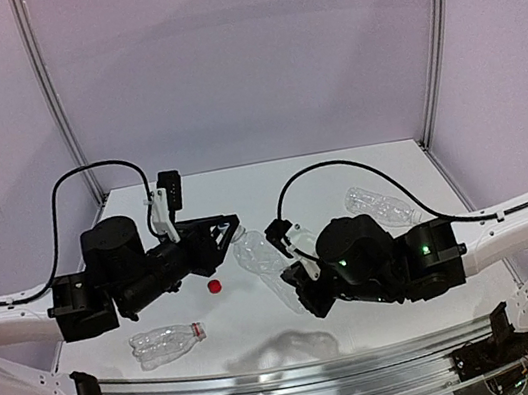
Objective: Unscrew the bottle caps
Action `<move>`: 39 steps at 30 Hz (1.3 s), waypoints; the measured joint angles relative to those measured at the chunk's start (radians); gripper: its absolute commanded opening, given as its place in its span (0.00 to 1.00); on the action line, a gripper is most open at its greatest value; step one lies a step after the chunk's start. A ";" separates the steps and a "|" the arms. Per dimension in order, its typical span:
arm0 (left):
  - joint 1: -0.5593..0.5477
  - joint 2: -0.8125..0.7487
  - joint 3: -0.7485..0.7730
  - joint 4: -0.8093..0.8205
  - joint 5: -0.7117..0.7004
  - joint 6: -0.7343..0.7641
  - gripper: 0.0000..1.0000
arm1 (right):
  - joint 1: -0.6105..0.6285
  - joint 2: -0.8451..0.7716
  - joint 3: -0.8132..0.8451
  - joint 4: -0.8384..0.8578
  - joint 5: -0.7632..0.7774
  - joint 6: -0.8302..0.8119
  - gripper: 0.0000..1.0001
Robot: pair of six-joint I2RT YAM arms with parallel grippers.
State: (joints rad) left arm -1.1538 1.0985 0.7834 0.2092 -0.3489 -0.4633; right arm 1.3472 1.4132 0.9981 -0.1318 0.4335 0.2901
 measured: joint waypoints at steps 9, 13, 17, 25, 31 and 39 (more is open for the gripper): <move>-0.022 0.023 0.003 0.009 -0.128 -0.103 0.09 | 0.000 0.041 0.037 -0.022 0.051 0.011 0.00; -0.026 0.000 0.002 -0.010 -0.171 -0.143 0.09 | 0.000 0.065 0.061 -0.017 0.064 0.010 0.00; -0.028 -0.050 -0.011 -0.017 -0.216 -0.189 0.09 | 0.000 0.086 0.084 -0.018 0.089 0.009 0.00; -0.019 -0.115 -0.012 -0.071 -0.243 -0.249 0.10 | -0.001 0.139 0.097 -0.028 0.146 0.010 0.00; 0.093 -0.122 0.020 -0.214 -0.194 -0.228 0.05 | -0.002 0.143 0.101 -0.037 0.154 0.006 0.00; 0.379 -0.029 0.063 -0.391 -0.034 -0.210 0.03 | -0.023 0.148 0.113 -0.063 0.151 0.018 0.00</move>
State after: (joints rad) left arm -0.7750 1.0698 0.8467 -0.1818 -0.3828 -0.6731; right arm 1.3243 1.5616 1.1107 -0.1951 0.5842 0.3084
